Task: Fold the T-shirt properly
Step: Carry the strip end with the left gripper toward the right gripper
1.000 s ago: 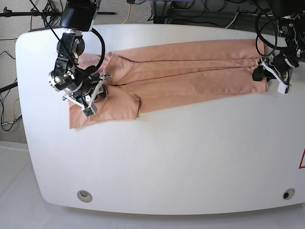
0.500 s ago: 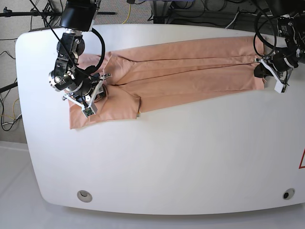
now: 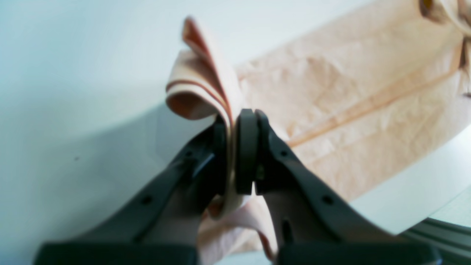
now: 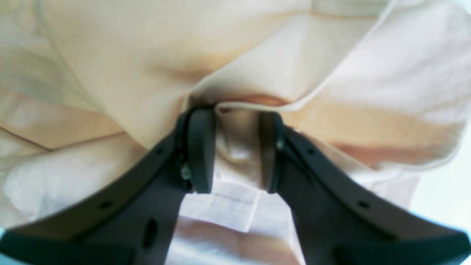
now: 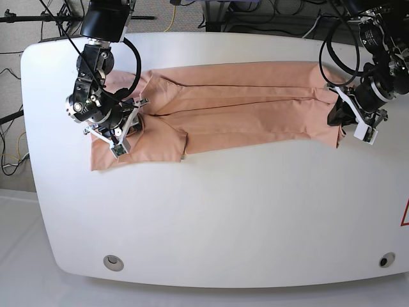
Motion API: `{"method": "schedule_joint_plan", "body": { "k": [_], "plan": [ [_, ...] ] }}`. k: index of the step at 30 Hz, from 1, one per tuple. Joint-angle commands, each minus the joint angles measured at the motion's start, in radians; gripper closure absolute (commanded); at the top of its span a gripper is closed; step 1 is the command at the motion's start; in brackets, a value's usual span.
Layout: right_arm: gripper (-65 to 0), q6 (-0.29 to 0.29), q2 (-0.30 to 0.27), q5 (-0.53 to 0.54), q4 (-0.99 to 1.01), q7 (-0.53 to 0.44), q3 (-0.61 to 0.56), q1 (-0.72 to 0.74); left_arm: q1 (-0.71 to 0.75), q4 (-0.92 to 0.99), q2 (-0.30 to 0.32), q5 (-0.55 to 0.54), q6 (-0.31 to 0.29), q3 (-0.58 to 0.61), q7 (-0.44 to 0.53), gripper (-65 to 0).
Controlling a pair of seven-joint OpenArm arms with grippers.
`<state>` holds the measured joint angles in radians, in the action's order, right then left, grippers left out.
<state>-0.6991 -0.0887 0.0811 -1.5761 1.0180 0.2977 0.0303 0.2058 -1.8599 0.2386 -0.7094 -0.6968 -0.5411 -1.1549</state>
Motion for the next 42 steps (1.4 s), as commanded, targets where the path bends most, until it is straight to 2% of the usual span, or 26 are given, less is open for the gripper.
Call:
{"method": "schedule_joint_plan", "body": {
  "k": [1, 7, 13, 29, 42],
  "plan": [
    [-20.1, 0.001, -0.006, 0.0, -0.012, 0.0, -0.001, 0.01, -0.012, -0.04, -0.001, -0.01, -0.001, -0.005, 0.002, 0.0],
    [-20.0, 0.001, -0.005, 0.002, -0.011, 0.001, -0.001, 0.009, -0.019, -0.071, -0.021, -0.017, -0.001, -0.005, -0.028, 0.0],
    [-20.1, 0.001, -0.006, 0.005, -0.013, -0.003, -0.002, 0.011, -0.013, -0.085, -0.069, -0.021, -0.001, 0.017, -0.038, 0.0],
    [-19.9, 0.001, -0.003, 0.002, -0.014, 0.001, -0.003, 0.015, -0.011, -0.097, -0.159, -0.021, -0.001, 0.199, 0.003, 0.0],
    [-19.9, 0.001, -0.003, 0.002, -0.009, 0.002, -0.002, 0.016, -0.018, -0.089, -0.209, 0.016, 0.056, 0.307, 0.026, 0.0]
  ]
}}
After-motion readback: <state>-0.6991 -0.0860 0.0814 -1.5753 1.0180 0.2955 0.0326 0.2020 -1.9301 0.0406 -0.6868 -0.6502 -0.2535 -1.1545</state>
